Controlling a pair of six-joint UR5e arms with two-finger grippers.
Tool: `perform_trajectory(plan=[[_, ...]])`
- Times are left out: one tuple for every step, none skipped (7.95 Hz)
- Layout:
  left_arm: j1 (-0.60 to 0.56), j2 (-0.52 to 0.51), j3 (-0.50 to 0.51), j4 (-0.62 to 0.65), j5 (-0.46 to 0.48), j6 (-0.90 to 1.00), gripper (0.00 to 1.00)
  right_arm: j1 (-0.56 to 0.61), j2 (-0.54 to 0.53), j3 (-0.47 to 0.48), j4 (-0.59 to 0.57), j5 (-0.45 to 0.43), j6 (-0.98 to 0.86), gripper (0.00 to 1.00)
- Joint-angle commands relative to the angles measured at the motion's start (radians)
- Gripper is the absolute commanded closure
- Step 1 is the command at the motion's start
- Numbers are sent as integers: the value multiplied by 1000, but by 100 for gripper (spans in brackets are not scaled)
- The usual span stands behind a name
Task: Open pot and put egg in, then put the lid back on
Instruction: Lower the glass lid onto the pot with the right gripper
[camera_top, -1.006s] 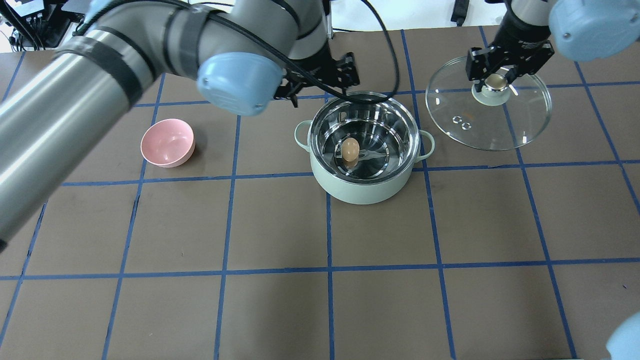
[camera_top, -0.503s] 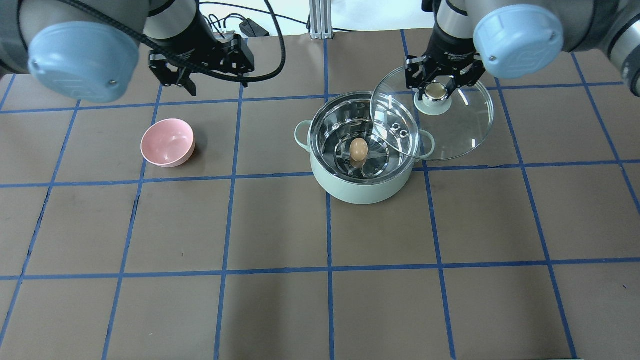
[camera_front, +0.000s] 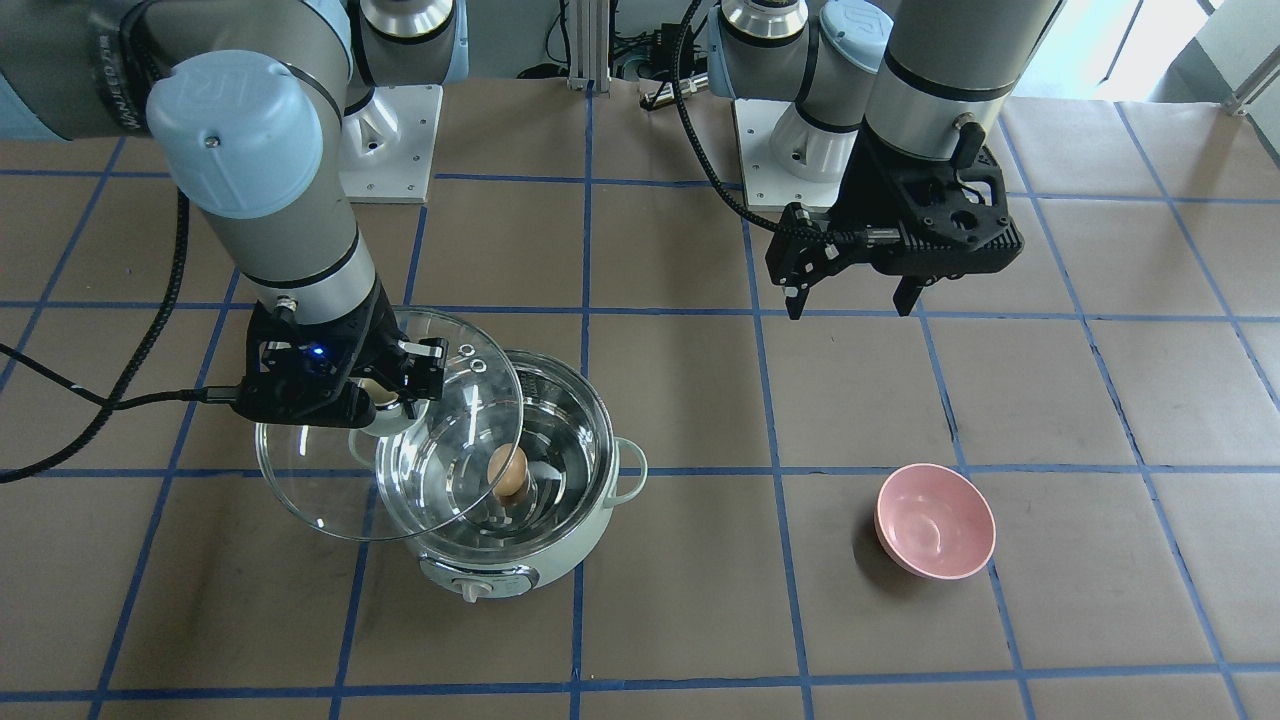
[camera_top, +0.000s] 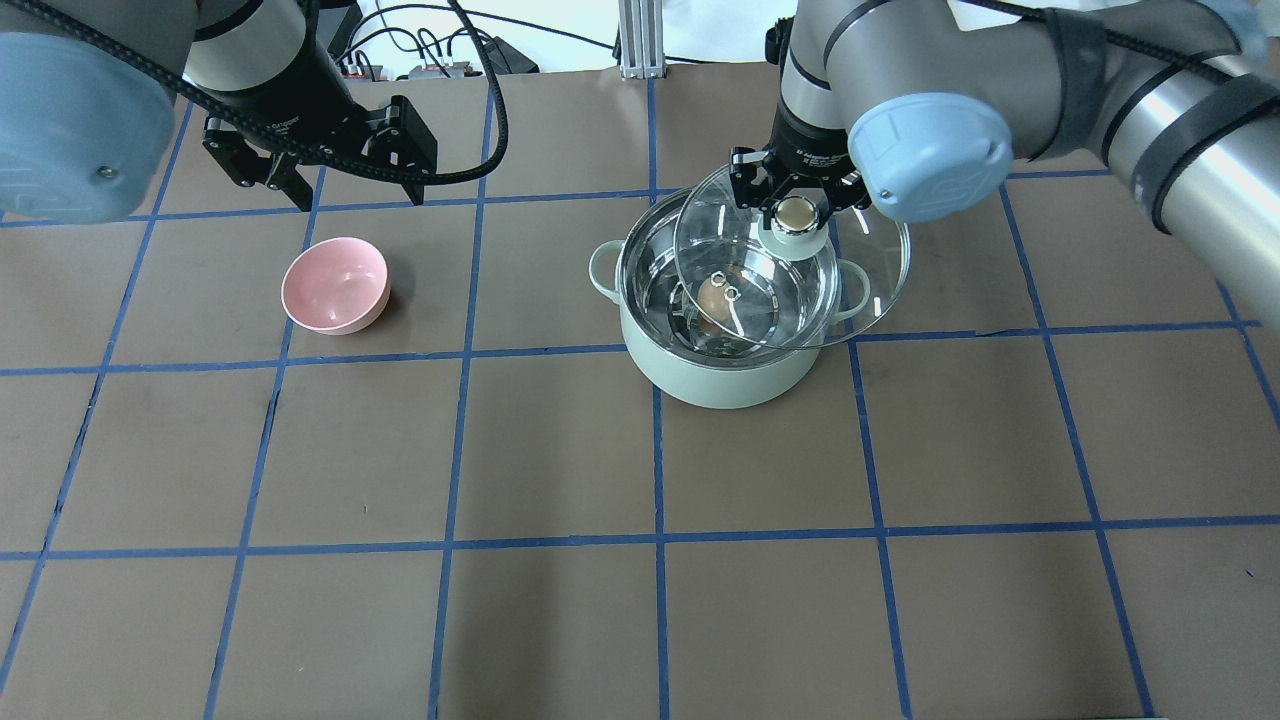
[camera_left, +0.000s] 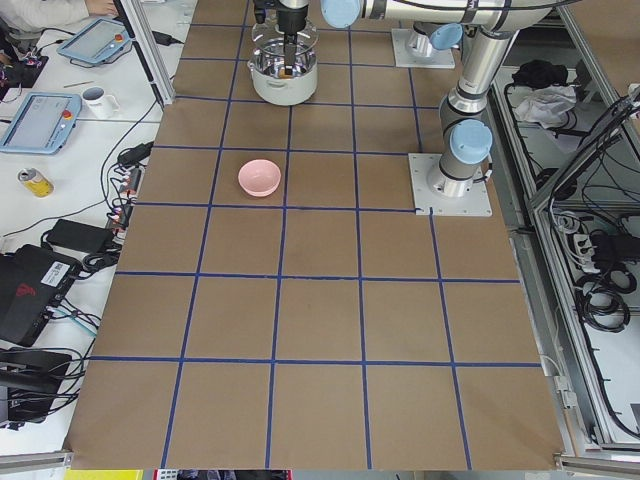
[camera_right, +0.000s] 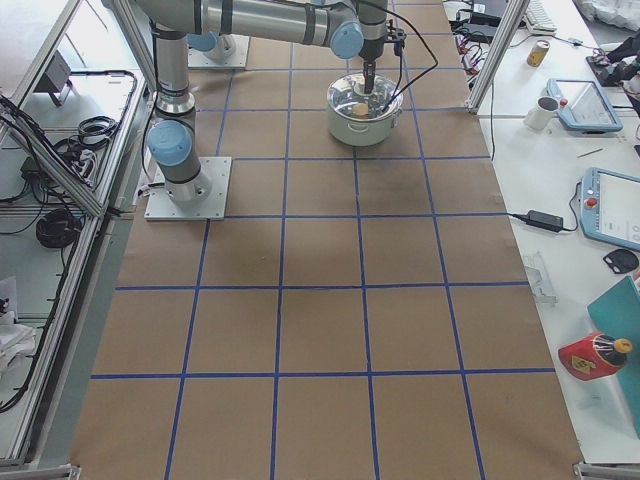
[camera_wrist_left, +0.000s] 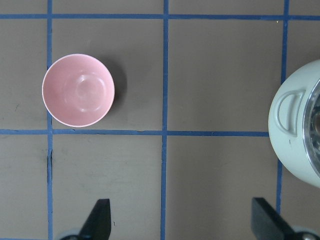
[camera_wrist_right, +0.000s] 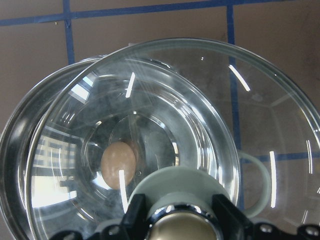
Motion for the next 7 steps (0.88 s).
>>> perform_trajectory(plan=[[-3,22,-4,-38,0,74,0,29,21,35,-94,37,43,100],[0,29,-4,-46,-1,86,0,30,28,35,-106,62,61,100],[4,31,-4,-46,-1,121,0,38,30,35,-111,65,63,100],[8,31,-7,-48,0,125,0,50,39,35,-115,66,71,100],[13,30,-12,-48,0,125,0,53,47,36,-126,66,74,100],[14,29,-17,-46,-1,125,0,53,54,36,-127,66,79,100],[14,26,-18,-48,-1,123,0,53,58,36,-129,65,79,100]])
